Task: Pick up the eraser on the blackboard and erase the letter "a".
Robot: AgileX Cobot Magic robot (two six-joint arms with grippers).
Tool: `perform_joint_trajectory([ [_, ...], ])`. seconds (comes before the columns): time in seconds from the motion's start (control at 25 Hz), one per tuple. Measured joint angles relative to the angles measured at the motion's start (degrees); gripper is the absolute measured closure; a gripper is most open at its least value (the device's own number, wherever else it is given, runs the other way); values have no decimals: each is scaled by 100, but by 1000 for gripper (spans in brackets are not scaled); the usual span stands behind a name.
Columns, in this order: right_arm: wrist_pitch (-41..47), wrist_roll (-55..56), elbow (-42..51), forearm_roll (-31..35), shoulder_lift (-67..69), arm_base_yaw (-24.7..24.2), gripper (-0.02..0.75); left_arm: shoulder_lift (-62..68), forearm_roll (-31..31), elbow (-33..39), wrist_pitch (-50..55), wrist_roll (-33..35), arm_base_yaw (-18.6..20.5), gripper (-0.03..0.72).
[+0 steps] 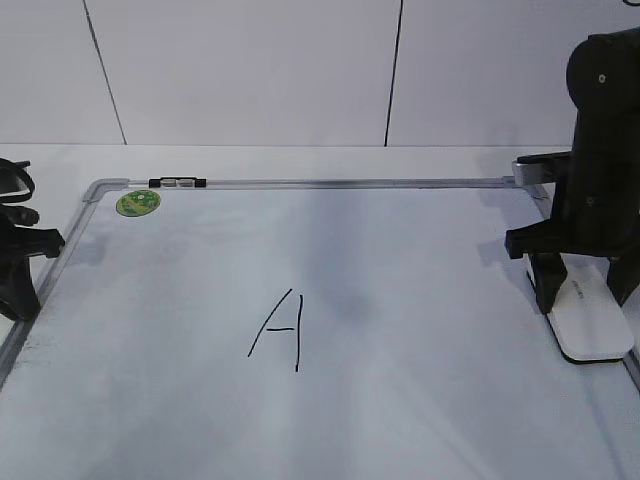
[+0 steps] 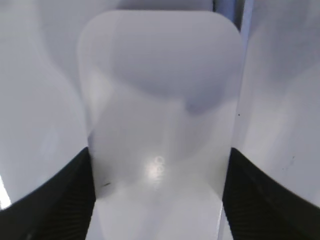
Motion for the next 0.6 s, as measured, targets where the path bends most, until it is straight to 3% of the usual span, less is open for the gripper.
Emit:
perform_joint_trajectory([
  [0.28, 0, 0, 0, 0, 0, 0, 195, 0, -4, 0, 0, 0, 0, 666],
  [0.6, 0, 0, 0, 0, 0, 0, 87, 0, -17, 0, 0, 0, 0, 665],
])
